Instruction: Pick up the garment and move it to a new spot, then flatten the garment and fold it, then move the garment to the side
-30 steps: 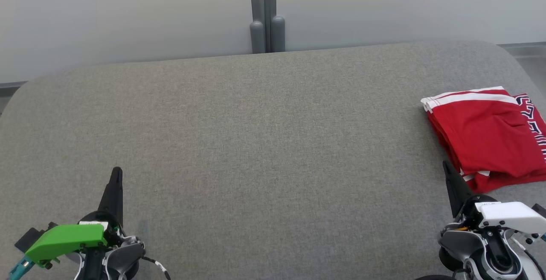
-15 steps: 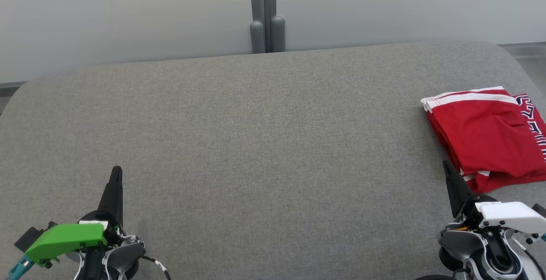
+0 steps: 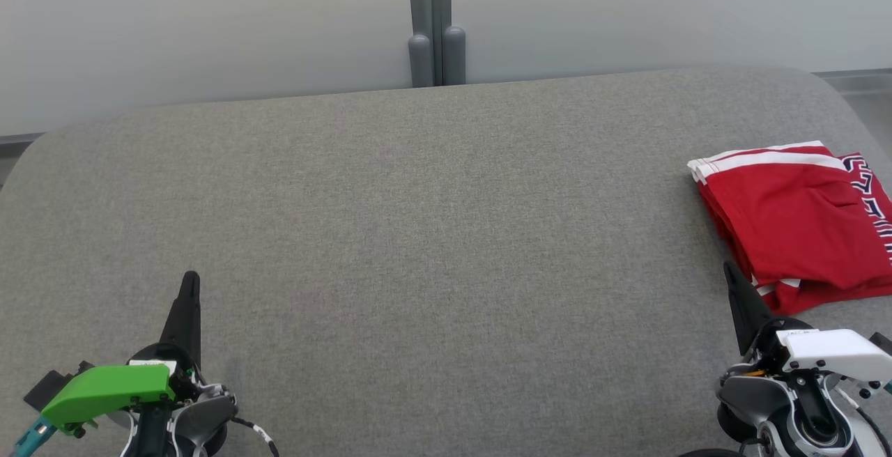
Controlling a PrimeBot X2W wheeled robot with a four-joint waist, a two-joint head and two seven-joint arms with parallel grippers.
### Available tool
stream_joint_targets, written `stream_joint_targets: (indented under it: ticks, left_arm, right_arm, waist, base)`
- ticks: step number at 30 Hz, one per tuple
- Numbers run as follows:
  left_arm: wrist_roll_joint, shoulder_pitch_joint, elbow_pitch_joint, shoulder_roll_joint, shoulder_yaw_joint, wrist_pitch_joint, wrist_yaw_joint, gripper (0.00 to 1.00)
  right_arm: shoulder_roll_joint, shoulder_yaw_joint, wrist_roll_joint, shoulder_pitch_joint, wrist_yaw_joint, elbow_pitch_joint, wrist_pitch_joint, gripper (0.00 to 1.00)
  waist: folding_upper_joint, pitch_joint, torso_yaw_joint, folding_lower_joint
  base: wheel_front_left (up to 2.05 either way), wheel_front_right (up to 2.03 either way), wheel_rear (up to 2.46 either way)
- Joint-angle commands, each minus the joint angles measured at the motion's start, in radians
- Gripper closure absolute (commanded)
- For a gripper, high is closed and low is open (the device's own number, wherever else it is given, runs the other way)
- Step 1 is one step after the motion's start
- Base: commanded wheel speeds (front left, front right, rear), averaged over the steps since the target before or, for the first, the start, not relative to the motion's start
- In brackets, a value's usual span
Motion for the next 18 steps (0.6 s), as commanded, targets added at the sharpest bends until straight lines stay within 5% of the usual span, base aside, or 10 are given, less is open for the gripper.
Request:
stream_joint_targets:
  ticks: [1,18]
  left_arm:
    - [-0.002,-0.012,-0.002,0.001,0.004,0.003,-0.003,1.00]
    - [-0.002,-0.012,-0.002,0.001,0.004,0.003,-0.003,1.00]
  right_arm:
    - [-0.004,-0.003,0.005,-0.007,0.000,-0.004,0.005,1.00]
    - [-0.003,-0.003,0.004,-0.007,0.000,-0.004,0.006,1.00]
  waist:
    - [0.0000,0.000,0.000,0.0000]
    - [0.0000,0.000,0.000,0.0000]
  base:
    - [0.00,0.00,0.00]
    - [0.00,0.00,0.00]
